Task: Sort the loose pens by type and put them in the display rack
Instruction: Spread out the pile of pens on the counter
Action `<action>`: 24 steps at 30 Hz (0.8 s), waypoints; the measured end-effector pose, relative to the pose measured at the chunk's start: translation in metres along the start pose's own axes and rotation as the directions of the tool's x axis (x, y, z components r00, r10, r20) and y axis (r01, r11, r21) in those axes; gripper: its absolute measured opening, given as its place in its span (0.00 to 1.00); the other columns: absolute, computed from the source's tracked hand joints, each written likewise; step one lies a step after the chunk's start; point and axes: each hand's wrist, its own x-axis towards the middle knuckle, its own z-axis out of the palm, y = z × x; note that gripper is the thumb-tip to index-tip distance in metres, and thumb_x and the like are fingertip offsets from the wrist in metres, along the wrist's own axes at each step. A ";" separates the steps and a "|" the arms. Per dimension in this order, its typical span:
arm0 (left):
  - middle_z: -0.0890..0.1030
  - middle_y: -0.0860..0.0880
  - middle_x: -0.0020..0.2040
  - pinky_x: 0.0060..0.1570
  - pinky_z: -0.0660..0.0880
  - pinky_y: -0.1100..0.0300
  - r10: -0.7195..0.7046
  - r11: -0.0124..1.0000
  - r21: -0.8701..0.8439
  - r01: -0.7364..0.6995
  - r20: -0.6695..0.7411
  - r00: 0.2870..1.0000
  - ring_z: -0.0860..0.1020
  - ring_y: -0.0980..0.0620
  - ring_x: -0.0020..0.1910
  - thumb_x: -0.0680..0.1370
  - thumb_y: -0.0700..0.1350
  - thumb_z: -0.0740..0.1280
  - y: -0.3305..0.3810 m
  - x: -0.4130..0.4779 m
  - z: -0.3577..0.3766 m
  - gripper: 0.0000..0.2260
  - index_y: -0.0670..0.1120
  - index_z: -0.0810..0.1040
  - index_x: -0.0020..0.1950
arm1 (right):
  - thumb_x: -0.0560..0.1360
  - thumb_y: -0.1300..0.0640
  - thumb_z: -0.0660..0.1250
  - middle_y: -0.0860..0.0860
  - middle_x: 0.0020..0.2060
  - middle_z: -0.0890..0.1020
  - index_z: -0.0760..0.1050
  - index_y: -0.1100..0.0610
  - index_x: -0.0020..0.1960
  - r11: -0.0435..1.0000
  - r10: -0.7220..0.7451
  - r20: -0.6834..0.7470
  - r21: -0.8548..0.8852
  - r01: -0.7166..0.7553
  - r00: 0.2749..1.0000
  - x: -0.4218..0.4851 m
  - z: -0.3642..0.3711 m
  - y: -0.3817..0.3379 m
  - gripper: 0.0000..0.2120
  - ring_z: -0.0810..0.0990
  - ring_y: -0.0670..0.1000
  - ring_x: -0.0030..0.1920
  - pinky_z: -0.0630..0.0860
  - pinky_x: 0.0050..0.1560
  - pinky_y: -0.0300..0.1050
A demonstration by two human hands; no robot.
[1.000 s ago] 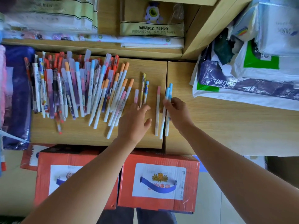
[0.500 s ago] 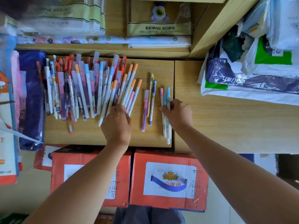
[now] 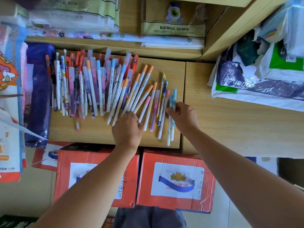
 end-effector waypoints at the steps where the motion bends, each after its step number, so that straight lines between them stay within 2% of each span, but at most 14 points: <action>1: 0.79 0.51 0.40 0.31 0.68 0.61 -0.012 1.000 -0.029 0.012 -0.001 1.000 0.77 0.52 0.35 0.75 0.46 0.67 0.001 0.001 -0.002 0.04 0.46 0.76 0.44 | 0.75 0.49 0.69 0.46 0.31 0.77 0.78 0.58 0.45 1.000 0.011 -0.006 0.014 -0.011 1.000 0.001 -0.002 0.001 0.12 0.72 0.43 0.30 0.65 0.29 0.35; 3: 0.77 0.51 0.35 0.29 0.67 0.62 -0.020 0.993 -0.117 0.018 -0.019 1.000 0.75 0.53 0.32 0.74 0.47 0.67 0.002 0.002 -0.006 0.05 0.46 0.74 0.42 | 0.75 0.50 0.68 0.46 0.30 0.75 0.78 0.60 0.45 0.999 0.030 -0.027 0.039 -0.029 0.999 0.002 -0.005 0.006 0.12 0.71 0.43 0.30 0.64 0.29 0.36; 6: 0.72 0.53 0.31 0.26 0.62 0.67 0.085 0.957 -0.279 -0.080 0.007 0.996 0.71 0.56 0.28 0.76 0.43 0.64 0.016 -0.001 -0.012 0.04 0.44 0.71 0.44 | 0.76 0.50 0.68 0.46 0.29 0.73 0.78 0.60 0.45 0.997 0.030 -0.032 0.078 -0.027 0.999 0.001 -0.009 0.012 0.12 0.69 0.43 0.29 0.63 0.29 0.36; 8: 0.71 0.53 0.30 0.25 0.62 0.67 0.180 0.930 -0.340 -0.143 0.080 0.980 0.72 0.55 0.26 0.79 0.42 0.60 0.033 -0.001 -0.009 0.04 0.41 0.70 0.50 | 0.76 0.50 0.68 0.46 0.29 0.73 0.78 0.61 0.44 0.994 0.035 -0.022 0.106 -0.033 0.999 0.001 -0.011 0.013 0.12 0.69 0.44 0.29 0.63 0.29 0.36; 10: 0.74 0.50 0.33 0.26 0.66 0.63 0.227 0.927 -0.339 -0.162 0.162 0.960 0.76 0.50 0.30 0.81 0.43 0.57 0.051 0.001 -0.003 0.09 0.41 0.69 0.58 | 0.76 0.50 0.68 0.48 0.30 0.74 0.78 0.61 0.45 0.991 0.039 -0.022 0.125 -0.036 0.999 0.002 -0.014 0.016 0.13 0.70 0.46 0.30 0.63 0.29 0.37; 12: 0.78 0.48 0.38 0.30 0.69 0.58 0.226 0.947 -0.273 -0.167 0.198 0.954 0.76 0.48 0.33 0.81 0.46 0.56 0.065 0.002 0.005 0.13 0.42 0.68 0.63 | 0.76 0.51 0.68 0.49 0.31 0.76 0.79 0.61 0.45 0.990 0.037 -0.022 0.137 -0.034 0.999 0.002 -0.019 0.020 0.12 0.71 0.47 0.31 0.64 0.30 0.38; 16: 0.82 0.50 0.42 0.32 0.71 0.58 0.158 0.987 -0.037 -0.155 0.109 0.981 0.81 0.49 0.38 0.80 0.50 0.62 0.070 0.008 0.012 0.19 0.43 0.67 0.68 | 0.76 0.52 0.68 0.45 0.28 0.73 0.79 0.59 0.44 0.992 0.007 -0.007 0.125 -0.006 1.000 0.003 -0.028 0.028 0.10 0.69 0.43 0.29 0.63 0.29 0.33; 19: 0.83 0.49 0.41 0.34 0.75 0.56 0.151 0.987 0.039 -0.156 0.093 0.984 0.82 0.47 0.40 0.78 0.53 0.65 0.066 0.014 0.011 0.15 0.45 0.73 0.61 | 0.75 0.53 0.69 0.46 0.29 0.74 0.79 0.60 0.44 0.989 0.003 -0.011 0.145 -0.002 1.000 0.004 -0.029 0.033 0.10 0.69 0.43 0.29 0.63 0.30 0.33; 21: 0.83 0.48 0.42 0.33 0.71 0.58 0.155 0.983 0.085 -0.161 0.075 0.985 0.82 0.47 0.41 0.78 0.52 0.65 0.067 0.016 0.007 0.11 0.45 0.77 0.54 | 0.75 0.53 0.69 0.49 0.31 0.76 0.79 0.61 0.45 0.988 0.008 -0.012 0.156 -0.006 1.000 0.005 -0.029 0.034 0.11 0.70 0.43 0.30 0.64 0.31 0.35; 24: 0.83 0.47 0.40 0.30 0.64 0.60 0.176 0.967 0.181 -0.182 0.049 0.983 0.81 0.47 0.38 0.78 0.51 0.65 0.069 0.017 0.001 0.11 0.45 0.80 0.52 | 0.75 0.52 0.69 0.53 0.34 0.80 0.80 0.61 0.46 0.984 0.015 0.003 0.176 -0.015 1.000 0.005 -0.030 0.035 0.11 0.74 0.48 0.33 0.68 0.36 0.42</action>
